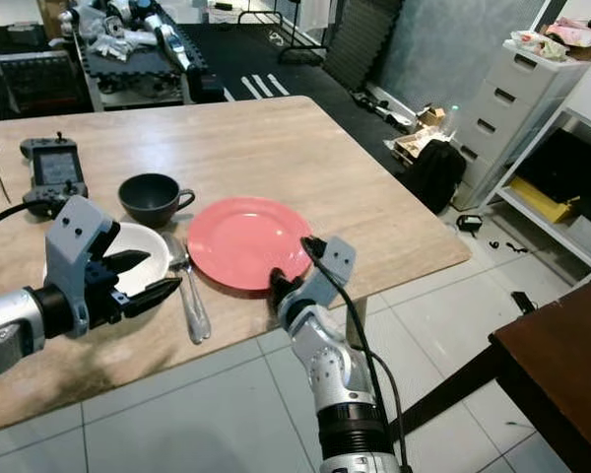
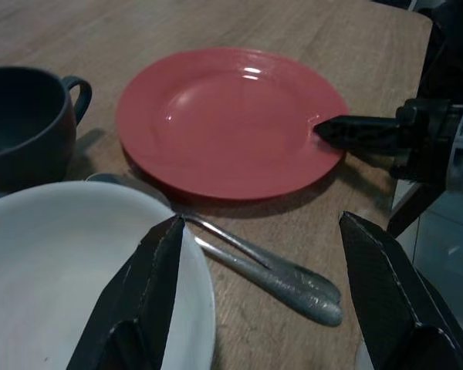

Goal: Setting the table

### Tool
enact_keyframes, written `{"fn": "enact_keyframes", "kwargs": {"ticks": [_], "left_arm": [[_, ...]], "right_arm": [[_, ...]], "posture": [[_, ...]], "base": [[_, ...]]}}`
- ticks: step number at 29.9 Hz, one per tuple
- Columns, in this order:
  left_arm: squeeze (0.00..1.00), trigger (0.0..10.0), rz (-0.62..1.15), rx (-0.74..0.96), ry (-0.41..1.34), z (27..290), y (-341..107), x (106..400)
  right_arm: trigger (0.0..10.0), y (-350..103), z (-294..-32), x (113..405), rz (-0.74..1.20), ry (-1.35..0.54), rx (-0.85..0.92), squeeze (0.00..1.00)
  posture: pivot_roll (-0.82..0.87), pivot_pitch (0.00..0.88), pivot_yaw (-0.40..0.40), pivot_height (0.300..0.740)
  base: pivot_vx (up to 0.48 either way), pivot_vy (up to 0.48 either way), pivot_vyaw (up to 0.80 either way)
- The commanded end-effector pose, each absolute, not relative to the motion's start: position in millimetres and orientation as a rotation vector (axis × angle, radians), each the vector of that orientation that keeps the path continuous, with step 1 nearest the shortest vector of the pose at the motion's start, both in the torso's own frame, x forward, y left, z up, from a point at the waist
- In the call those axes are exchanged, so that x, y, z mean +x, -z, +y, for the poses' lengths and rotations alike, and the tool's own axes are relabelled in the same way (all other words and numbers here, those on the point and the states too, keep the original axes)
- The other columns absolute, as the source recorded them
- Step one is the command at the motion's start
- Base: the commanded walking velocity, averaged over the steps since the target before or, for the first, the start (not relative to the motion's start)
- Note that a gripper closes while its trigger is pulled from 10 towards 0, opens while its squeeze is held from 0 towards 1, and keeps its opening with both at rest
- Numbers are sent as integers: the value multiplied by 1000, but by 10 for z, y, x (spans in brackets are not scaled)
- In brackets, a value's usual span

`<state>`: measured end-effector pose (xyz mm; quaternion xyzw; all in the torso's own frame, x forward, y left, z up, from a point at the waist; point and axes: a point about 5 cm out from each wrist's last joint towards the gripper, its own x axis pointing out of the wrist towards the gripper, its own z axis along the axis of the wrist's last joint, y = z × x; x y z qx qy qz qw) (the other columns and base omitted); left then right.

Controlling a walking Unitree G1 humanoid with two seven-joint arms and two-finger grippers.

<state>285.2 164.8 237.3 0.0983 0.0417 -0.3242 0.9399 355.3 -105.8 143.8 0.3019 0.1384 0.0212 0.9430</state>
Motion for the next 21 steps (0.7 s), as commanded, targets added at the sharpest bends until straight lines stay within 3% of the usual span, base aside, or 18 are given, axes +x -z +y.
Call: {"fn": "enact_keyframes", "kwargs": {"ticks": [1,14,19,20,21], "left_arm": [[0,10000,87,193,663,1627,-2341,2837],[0,10000,77,195,643,1624,-2340,2852],[0,10000,63,183,626,1599,-2347,2887],[0,10000,46,167,617,1574,-2372,2912],[0,10000,46,167,617,1574,-2372,2912]], "right_arm": [[0,-1053,-1247,3439,405,60,639,0],[0,-1481,-1356,3441,194,-98,833,0],[0,-1858,-1425,3427,22,-201,1003,0],[10000,-1966,-1458,3427,-21,-218,1022,0],[10000,-1966,-1458,3427,-21,-218,1022,0]], "posture": [[77,180,-6,740],[75,179,-6,740],[70,180,-4,740],[67,181,-4,740],[67,181,-4,740]], "base": [[0,0,0],[0,0,0],[0,0,0],[0,0,0],[0,0,0]]}}
